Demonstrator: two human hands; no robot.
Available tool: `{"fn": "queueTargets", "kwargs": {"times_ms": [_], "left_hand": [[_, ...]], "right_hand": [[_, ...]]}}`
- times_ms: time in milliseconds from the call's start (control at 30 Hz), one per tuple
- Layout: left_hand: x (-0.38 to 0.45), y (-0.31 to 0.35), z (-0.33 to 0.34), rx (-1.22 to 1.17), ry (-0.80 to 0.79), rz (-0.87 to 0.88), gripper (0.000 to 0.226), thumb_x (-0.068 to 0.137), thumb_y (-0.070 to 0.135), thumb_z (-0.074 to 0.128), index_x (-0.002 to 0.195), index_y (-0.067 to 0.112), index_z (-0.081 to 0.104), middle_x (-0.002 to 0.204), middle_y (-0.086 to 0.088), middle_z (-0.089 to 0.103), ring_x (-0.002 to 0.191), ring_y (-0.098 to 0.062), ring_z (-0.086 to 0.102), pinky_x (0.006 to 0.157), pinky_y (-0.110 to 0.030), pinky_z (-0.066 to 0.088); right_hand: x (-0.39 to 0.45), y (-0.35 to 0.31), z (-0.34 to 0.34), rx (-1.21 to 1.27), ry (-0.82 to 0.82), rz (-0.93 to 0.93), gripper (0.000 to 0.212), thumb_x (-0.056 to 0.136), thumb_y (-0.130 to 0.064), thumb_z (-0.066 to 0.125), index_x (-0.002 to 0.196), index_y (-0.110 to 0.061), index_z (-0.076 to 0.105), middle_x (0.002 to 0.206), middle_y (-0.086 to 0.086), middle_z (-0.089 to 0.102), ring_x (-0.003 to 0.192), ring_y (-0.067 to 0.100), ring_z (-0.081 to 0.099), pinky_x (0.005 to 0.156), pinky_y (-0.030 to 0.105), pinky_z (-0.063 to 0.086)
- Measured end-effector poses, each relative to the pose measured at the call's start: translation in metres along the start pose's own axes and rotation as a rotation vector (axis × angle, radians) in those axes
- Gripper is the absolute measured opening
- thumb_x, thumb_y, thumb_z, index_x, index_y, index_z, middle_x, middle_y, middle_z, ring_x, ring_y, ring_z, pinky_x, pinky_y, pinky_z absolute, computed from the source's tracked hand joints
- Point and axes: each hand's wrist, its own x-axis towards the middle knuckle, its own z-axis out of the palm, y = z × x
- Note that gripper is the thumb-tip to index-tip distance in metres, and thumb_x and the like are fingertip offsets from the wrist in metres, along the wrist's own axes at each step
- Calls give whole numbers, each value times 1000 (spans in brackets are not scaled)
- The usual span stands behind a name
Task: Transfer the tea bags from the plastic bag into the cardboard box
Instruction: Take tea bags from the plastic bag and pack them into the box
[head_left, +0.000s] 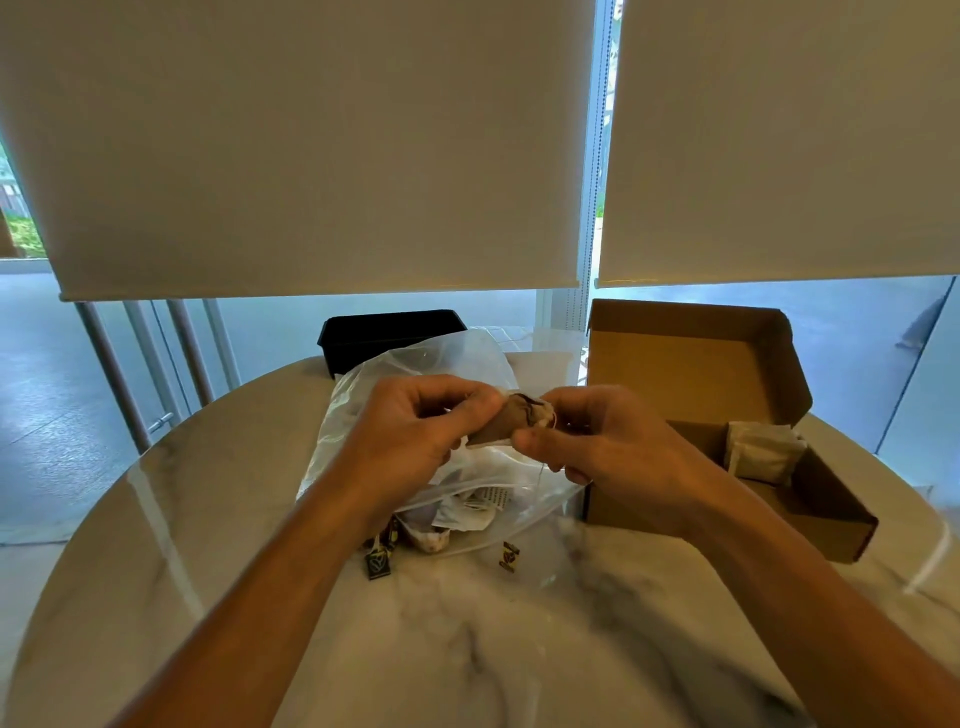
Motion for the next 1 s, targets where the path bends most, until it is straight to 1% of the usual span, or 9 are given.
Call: {"fn": "queueTargets", "kwargs": {"times_ms": [100,233,367,467,567,733,800,933,1000], "left_hand": [[3,-3,-2,-23,32,-16,13,81,31,64,87,23,73,56,18,62,54,2,53,49,-12,40],[6,-7,-7,-125,83,-45,31,70,41,66,92,21,74,74,4,69,57,-10,49,53,-18,44],[10,-5,-11,-288,167,-75,22,69,32,67,87,20,73,82,4,71,66,-8,60,55,-20,49],[13,-5,-14,-345,224,-97,8,81,20,65,85,20,71,76,7,72,65,-5,63,56,-19,53],[13,-7,-15,-361,231,-111,7,84,16,64,87,16,71,76,3,73,63,-8,64,58,-21,55],[12,-10,-9,-370,189,-129,7,80,9,68,87,9,68,82,-9,73,73,-19,71,62,-24,58],[10,-10,-6,-345,138,-132,13,81,5,67,94,9,66,86,-10,73,76,-20,72,64,-24,59],[6,-11,1,-203,11,-119,34,83,7,67,116,15,63,101,-10,69,83,-21,72,71,-28,59],[4,-10,5,-129,-35,-96,32,84,9,66,116,12,65,99,-8,71,82,-19,72,70,-27,58]], "right_hand": [[-2,1,-5,9,-8,17,11,82,-29,67,80,-21,73,64,-11,65,58,-1,55,59,16,43],[-4,4,-11,-82,-118,63,8,83,-28,67,83,-24,74,77,-11,71,66,1,60,61,14,47],[-5,9,-20,-203,-127,92,7,83,-28,67,83,-27,74,85,-12,72,85,9,66,78,22,55],[-5,11,-27,-230,-86,109,7,82,-25,67,79,-28,73,78,-11,71,78,15,66,68,19,54],[-4,11,-33,-160,-55,122,7,79,-19,69,79,-24,74,75,-6,71,69,19,67,63,20,54],[-5,3,-37,182,106,86,12,77,-4,67,87,-10,73,76,2,74,69,17,71,59,18,55],[-5,-1,-33,228,164,29,15,74,-6,68,89,-7,71,78,5,74,71,18,72,59,22,57],[-5,-9,-18,288,263,-75,15,71,-13,69,85,-9,70,83,0,75,73,14,71,53,19,55],[-3,-11,-12,252,259,-102,21,62,-23,71,81,-14,74,88,-6,74,77,8,68,56,19,55]]}}
